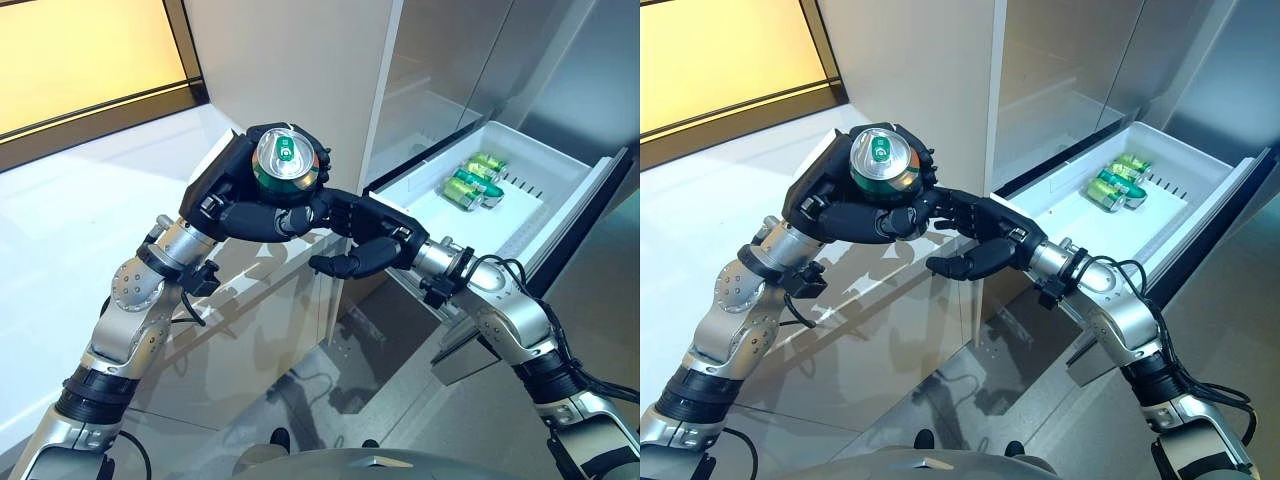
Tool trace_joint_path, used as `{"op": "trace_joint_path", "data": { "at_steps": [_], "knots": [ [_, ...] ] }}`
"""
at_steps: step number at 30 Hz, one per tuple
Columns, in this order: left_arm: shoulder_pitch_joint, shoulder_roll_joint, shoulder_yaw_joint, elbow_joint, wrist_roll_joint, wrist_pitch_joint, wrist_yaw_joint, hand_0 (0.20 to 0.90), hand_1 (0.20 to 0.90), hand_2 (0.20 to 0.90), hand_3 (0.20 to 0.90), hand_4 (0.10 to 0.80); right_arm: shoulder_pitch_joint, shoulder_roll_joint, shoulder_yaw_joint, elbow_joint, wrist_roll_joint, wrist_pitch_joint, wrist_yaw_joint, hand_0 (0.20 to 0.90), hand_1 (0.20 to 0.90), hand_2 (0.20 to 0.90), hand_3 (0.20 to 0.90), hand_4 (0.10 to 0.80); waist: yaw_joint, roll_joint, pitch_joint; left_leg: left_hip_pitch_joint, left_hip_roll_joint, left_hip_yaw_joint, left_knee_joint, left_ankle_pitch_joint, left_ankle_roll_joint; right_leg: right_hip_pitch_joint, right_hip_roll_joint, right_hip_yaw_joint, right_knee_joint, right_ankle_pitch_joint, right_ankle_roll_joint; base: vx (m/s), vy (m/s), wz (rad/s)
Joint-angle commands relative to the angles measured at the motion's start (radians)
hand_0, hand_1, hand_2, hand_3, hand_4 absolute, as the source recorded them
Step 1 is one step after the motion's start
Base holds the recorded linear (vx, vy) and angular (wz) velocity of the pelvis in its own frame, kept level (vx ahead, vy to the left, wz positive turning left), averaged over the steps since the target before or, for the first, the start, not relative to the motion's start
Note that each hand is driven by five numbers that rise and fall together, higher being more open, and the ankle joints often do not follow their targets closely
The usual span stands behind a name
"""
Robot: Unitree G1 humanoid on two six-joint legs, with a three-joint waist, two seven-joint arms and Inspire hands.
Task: Put drinks into fridge and close the fridge
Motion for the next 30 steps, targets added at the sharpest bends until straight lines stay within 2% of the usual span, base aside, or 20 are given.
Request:
{"op": "trace_joint_path", "data": {
  "at_steps": [1, 20, 21, 23, 24, 25, 30],
  "knots": [
    [-0.223, -0.006, -0.025, -0.069, -0.079, -0.091, 0.016, 0.300, 0.300, 0.300, 0.200, 0.100, -0.209, 0.015, 0.002, -0.001, 0.079, -0.070, -0.018, 0.900, 0.900, 0.900, 0.900, 0.800, 0.006, 0.009, -0.101, 0.015, -0.065, -0.047, 0.001, -0.121, 0.030, 0.015, 0.032, -0.016, 0.012, -0.056, 0.011, 0.000, 0.000, 0.00],
    [-0.256, -0.002, -0.064, -0.066, -0.105, -0.045, -0.002, 0.300, 0.300, 0.300, 0.200, 0.100, -0.283, 0.028, 0.052, 0.000, 0.079, -0.041, -0.037, 0.900, 0.900, 0.900, 0.900, 0.800, 0.010, 0.010, -0.102, 0.019, -0.066, -0.046, 0.001, -0.122, 0.035, 0.019, 0.030, -0.016, 0.014, -0.056, 0.009, 0.000, 0.000, 0.00],
    [-0.257, -0.003, -0.066, -0.067, -0.104, -0.042, -0.003, 0.300, 0.300, 0.300, 0.200, 0.100, -0.285, 0.030, 0.055, 0.001, 0.079, -0.041, -0.037, 0.853, 0.853, 0.853, 0.845, 0.745, 0.011, 0.010, -0.102, 0.019, -0.066, -0.045, 0.001, -0.122, 0.035, 0.019, 0.030, -0.016, 0.015, -0.056, 0.009, 0.000, 0.000, 0.00],
    [-0.260, -0.007, -0.074, -0.068, -0.108, -0.038, -0.006, 0.300, 0.300, 0.300, 0.200, 0.100, -0.286, 0.038, 0.063, 0.004, 0.080, -0.042, -0.033, 0.516, 0.516, 0.516, 0.453, 0.353, 0.012, 0.010, -0.102, 0.025, -0.065, -0.047, 0.001, -0.131, 0.034, 0.025, 0.031, -0.015, 0.014, -0.064, 0.010, 0.037, -0.004, 0.00],
    [-0.261, -0.011, -0.077, -0.069, -0.109, -0.036, -0.008, 0.300, 0.300, 0.300, 0.200, 0.100, -0.289, 0.039, 0.067, 0.006, 0.085, -0.042, -0.038, 0.516, 0.516, 0.516, 0.453, 0.353, 0.013, 0.010, -0.101, 0.026, -0.065, -0.047, 0.001, -0.131, 0.034, 0.027, 0.031, -0.016, 0.014, -0.064, 0.009, 0.034, -0.006, 0.00],
    [-0.264, -0.012, -0.080, -0.070, -0.111, -0.035, -0.007, 0.300, 0.300, 0.300, 0.200, 0.100, -0.295, 0.041, 0.069, 0.007, 0.088, -0.040, -0.038, 0.300, 0.300, 0.300, 0.200, 0.100, 0.013, 0.010, -0.101, 0.026, -0.065, -0.047, 0.001, -0.131, 0.035, 0.027, 0.031, -0.016, 0.014, -0.065, 0.009, 0.000, 0.000, 0.00],
    [-0.272, -0.020, -0.087, -0.075, -0.138, -0.026, -0.009, 0.300, 0.300, 0.300, 0.200, 0.100, -0.311, 0.053, 0.081, 0.000, 0.093, -0.033, -0.053, 0.300, 0.300, 0.300, 0.200, 0.100, 0.014, 0.010, -0.100, 0.023, -0.066, -0.047, 0.001, -0.122, 0.035, 0.023, 0.029, -0.018, 0.015, -0.056, 0.008, 0.000, 0.000, 0.00]
  ]
}}
